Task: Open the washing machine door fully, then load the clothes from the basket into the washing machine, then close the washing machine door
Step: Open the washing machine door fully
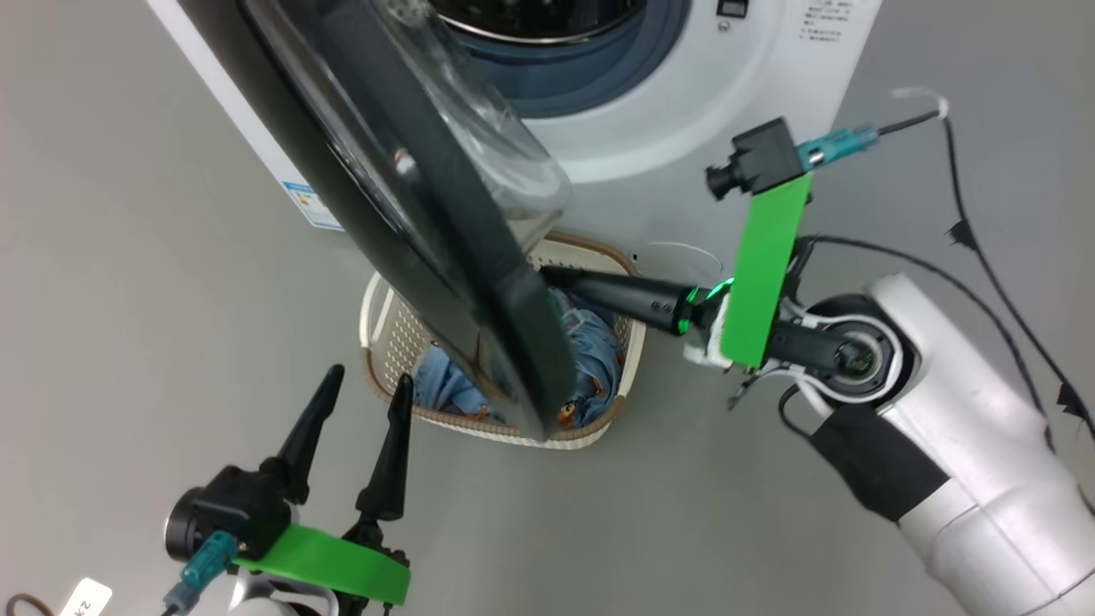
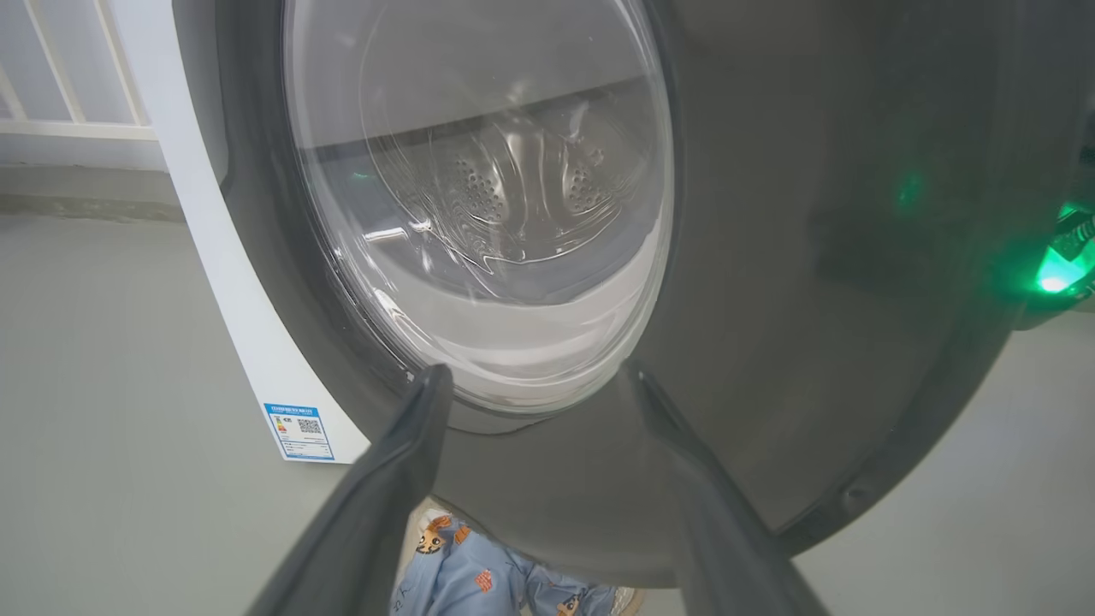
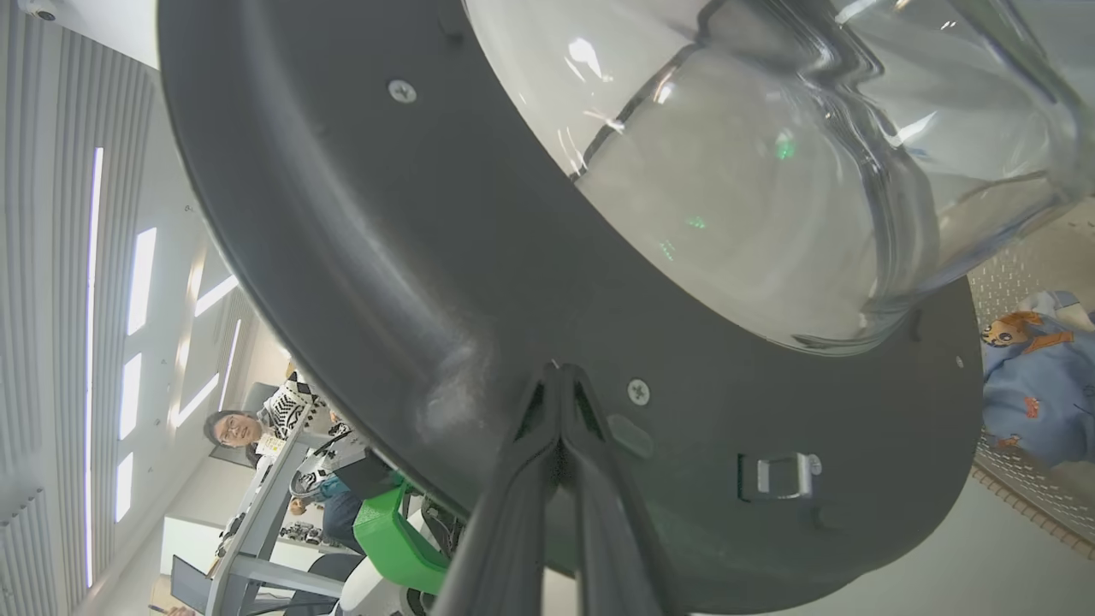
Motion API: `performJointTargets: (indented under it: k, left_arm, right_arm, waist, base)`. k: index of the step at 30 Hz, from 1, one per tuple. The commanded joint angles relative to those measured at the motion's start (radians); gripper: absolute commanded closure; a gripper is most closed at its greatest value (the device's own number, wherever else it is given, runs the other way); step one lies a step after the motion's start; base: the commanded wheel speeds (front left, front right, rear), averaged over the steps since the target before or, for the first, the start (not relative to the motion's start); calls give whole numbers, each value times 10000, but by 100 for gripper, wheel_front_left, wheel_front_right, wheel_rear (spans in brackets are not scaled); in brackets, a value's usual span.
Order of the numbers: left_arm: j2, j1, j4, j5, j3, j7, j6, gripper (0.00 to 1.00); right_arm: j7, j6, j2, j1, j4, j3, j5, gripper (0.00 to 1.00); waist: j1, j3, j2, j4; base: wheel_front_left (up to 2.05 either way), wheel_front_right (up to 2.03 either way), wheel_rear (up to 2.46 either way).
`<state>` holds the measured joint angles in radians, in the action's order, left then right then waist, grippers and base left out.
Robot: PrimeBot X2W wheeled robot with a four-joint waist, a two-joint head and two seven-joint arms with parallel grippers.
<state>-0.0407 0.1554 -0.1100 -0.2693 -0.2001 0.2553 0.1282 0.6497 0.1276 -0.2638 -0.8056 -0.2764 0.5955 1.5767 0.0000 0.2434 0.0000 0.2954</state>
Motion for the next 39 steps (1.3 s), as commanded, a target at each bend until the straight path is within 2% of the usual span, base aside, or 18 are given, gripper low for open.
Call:
performJointTargets:
  k: [1,12,13,14,15,16,25,39]
  left_arm:
    - [-203,-17,193,59,339,65,25,0]
    - [-395,-266,119,12,341,65,25,0]
    - [-454,-269,86,17,274,65,25,0]
    - [-505,-272,55,8,220,65,25,0]
    - [-556,-272,26,-2,175,65,25,0]
    - [-608,-274,-9,-11,134,65,25,0]
    - [-991,-457,-150,-165,83,65,25,0]
    - [-1268,-892,-172,-354,304,65,25,0]
  right_arm:
    - [35,31,338,216,371,120,9,100]
    - [-456,31,587,803,204,113,-107,100]
    - [-589,31,547,893,154,90,-175,89]
    - [-729,31,510,987,114,70,-236,70]
    - [-859,31,474,1092,79,46,-266,27]
    - [-973,31,434,1207,49,21,-276,0]
    - [-1878,31,-117,2136,-220,-70,-476,0]
    - [-3477,31,-1163,3294,-441,106,-964,0]
  waist:
    - [0,-133,0,109]
    - [0,-638,0,93]
    - [0,-710,0,65]
    - [0,-776,0,29]
    - [0,-841,0,-8]
    - [0,-919,0,-48]
    - [0,-1391,0,-566]
    - [0,-1777,0,-1342]
  base:
    - [0,0,0]
    - [0,0,0]
    - [0,0,0]
    - [0,0,0]
    - [0,0,0]
    - [0,0,0]
    - [0,0,0]
    - [0,0,0]
